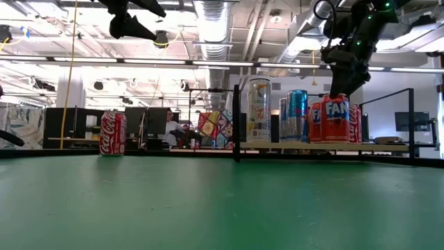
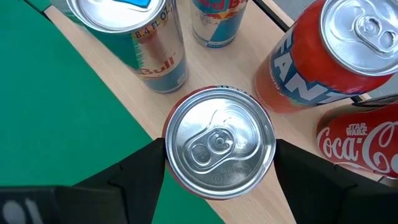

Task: Place canned beverage on shelf
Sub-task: Put the orange soda can on the shelf aligned with the other orange soda can

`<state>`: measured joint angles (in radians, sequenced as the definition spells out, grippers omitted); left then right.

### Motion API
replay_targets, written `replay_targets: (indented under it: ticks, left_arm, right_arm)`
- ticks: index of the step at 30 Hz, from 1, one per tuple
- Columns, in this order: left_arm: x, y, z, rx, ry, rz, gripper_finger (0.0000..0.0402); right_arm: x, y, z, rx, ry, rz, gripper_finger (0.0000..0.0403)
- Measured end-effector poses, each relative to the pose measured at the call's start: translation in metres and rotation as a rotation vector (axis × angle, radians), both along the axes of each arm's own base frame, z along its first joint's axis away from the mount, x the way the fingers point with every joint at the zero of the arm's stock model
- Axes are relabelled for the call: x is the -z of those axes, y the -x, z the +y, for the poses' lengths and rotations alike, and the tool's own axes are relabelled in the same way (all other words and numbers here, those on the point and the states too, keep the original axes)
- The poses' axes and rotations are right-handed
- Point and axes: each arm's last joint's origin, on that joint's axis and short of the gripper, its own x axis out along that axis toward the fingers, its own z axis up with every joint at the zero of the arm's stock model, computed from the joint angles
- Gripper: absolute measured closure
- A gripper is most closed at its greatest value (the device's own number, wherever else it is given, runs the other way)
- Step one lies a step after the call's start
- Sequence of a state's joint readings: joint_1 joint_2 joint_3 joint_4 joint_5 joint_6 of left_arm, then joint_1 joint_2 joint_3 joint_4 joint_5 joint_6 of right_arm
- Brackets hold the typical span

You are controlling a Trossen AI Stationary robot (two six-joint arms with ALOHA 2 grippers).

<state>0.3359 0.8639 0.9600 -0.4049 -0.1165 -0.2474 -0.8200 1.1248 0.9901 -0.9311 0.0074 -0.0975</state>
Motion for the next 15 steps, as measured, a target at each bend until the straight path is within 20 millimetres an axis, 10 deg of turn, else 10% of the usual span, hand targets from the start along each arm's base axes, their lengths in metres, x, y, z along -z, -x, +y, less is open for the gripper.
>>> replay_targets:
  ticks: [15]
  left_arm:
    - [0.0,0.0,-0.0001,0.001,-0.002,0.001,0.0025]
  right_arm:
    - [0.0002,0.0005,-0.0004,0.01,0.01,0.015,0.0084]
